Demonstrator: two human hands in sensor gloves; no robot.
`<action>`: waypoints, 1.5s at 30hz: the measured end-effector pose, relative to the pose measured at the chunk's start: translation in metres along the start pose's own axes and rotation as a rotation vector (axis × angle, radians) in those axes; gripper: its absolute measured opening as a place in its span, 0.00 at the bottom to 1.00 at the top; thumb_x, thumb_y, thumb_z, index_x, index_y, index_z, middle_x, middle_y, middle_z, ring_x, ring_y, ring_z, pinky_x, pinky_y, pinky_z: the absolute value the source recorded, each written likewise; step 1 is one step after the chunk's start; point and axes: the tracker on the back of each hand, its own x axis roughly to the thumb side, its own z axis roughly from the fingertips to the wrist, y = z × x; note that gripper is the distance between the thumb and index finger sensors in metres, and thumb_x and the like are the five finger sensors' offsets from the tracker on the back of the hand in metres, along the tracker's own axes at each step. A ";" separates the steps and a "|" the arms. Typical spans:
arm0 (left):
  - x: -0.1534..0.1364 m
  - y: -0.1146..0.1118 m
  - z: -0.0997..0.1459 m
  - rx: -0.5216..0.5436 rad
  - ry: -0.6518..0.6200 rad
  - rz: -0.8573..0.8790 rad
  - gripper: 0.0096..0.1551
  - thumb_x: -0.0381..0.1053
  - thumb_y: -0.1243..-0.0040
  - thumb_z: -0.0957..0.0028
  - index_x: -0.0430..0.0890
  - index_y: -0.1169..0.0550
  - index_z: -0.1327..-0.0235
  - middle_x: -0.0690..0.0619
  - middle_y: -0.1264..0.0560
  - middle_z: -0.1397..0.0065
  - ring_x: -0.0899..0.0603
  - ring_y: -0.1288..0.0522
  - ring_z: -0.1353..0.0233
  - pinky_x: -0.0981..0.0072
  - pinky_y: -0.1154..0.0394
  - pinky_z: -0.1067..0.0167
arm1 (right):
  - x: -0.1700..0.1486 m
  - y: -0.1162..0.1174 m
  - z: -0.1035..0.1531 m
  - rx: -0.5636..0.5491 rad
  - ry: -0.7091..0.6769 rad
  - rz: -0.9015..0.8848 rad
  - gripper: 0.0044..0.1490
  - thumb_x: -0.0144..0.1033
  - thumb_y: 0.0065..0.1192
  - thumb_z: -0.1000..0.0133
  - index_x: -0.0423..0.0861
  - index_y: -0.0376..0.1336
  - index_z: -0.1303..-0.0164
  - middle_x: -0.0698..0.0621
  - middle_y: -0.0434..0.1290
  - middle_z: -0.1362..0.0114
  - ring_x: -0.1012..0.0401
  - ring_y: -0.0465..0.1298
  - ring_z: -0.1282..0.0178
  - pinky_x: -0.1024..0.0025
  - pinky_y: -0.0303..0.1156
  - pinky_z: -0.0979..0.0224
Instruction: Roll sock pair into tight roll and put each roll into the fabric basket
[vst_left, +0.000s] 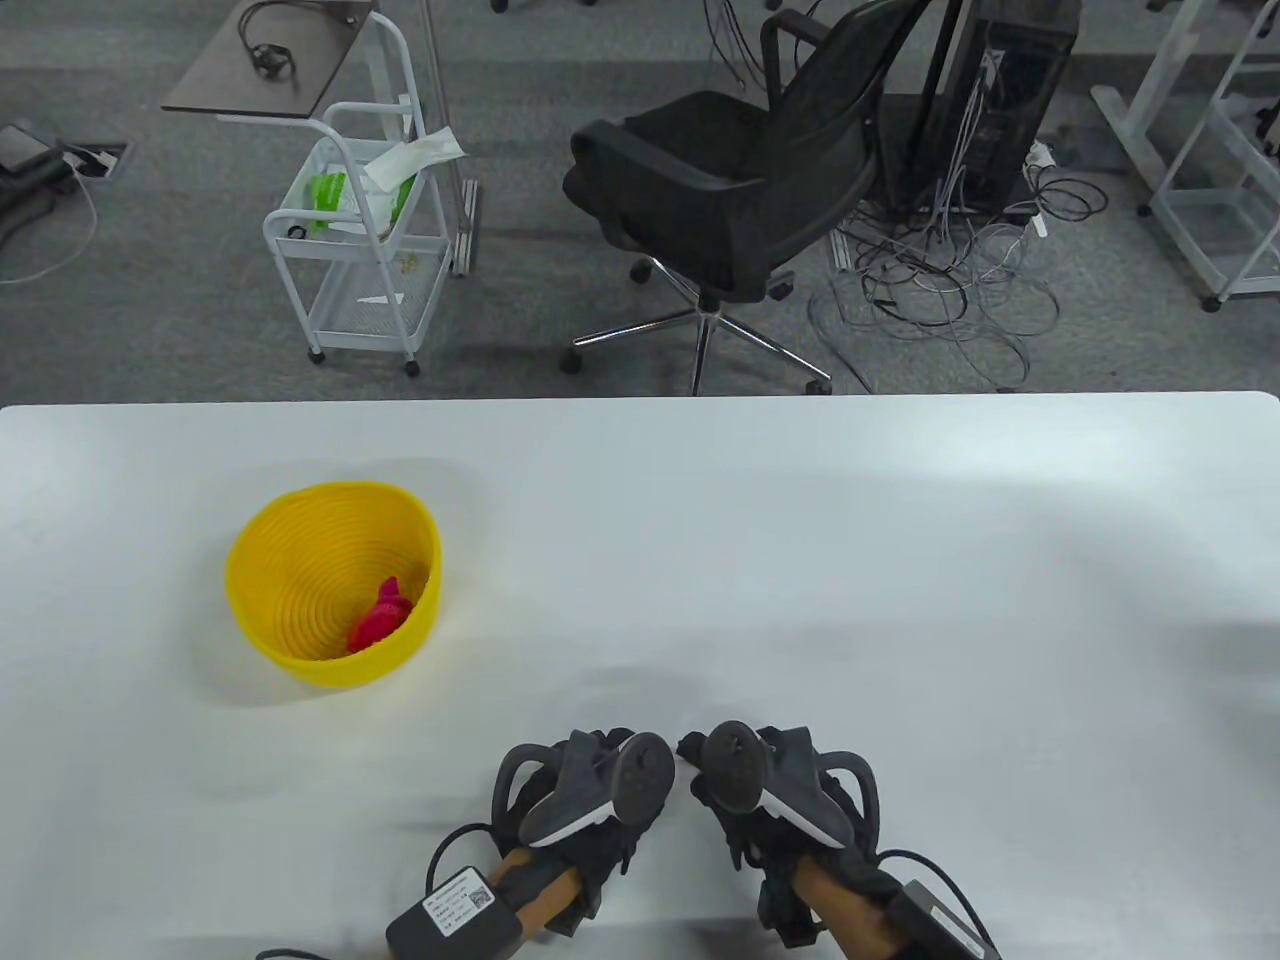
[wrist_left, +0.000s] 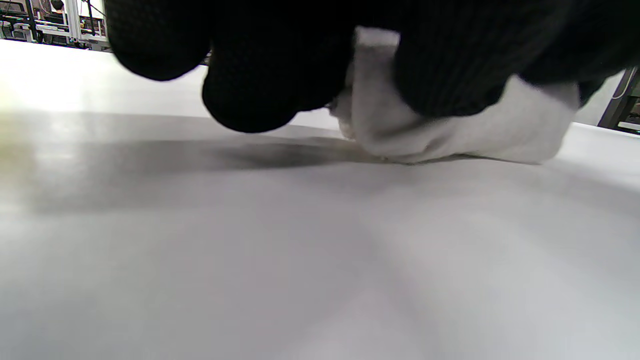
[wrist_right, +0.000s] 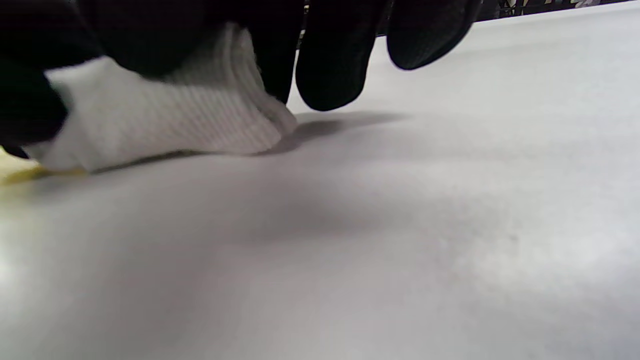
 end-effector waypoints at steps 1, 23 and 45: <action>0.000 0.000 0.000 -0.003 -0.004 0.007 0.32 0.59 0.34 0.61 0.51 0.20 0.41 0.49 0.21 0.41 0.45 0.18 0.48 0.50 0.25 0.45 | 0.000 -0.003 0.001 -0.015 -0.007 -0.004 0.31 0.54 0.58 0.51 0.67 0.63 0.34 0.65 0.71 0.25 0.59 0.71 0.24 0.47 0.63 0.22; -0.012 0.007 0.002 0.001 -0.018 0.131 0.33 0.61 0.41 0.59 0.55 0.23 0.37 0.50 0.22 0.37 0.45 0.19 0.47 0.49 0.26 0.45 | -0.002 0.000 0.005 0.097 -0.078 0.071 0.36 0.55 0.68 0.55 0.65 0.61 0.33 0.64 0.68 0.22 0.58 0.69 0.21 0.44 0.62 0.22; -0.031 0.008 0.002 -0.101 -0.039 0.329 0.42 0.72 0.41 0.65 0.60 0.27 0.33 0.49 0.32 0.25 0.43 0.26 0.35 0.48 0.31 0.40 | -0.012 -0.003 -0.004 0.176 -0.046 -0.201 0.38 0.50 0.72 0.55 0.55 0.66 0.34 0.52 0.78 0.33 0.57 0.78 0.36 0.47 0.69 0.27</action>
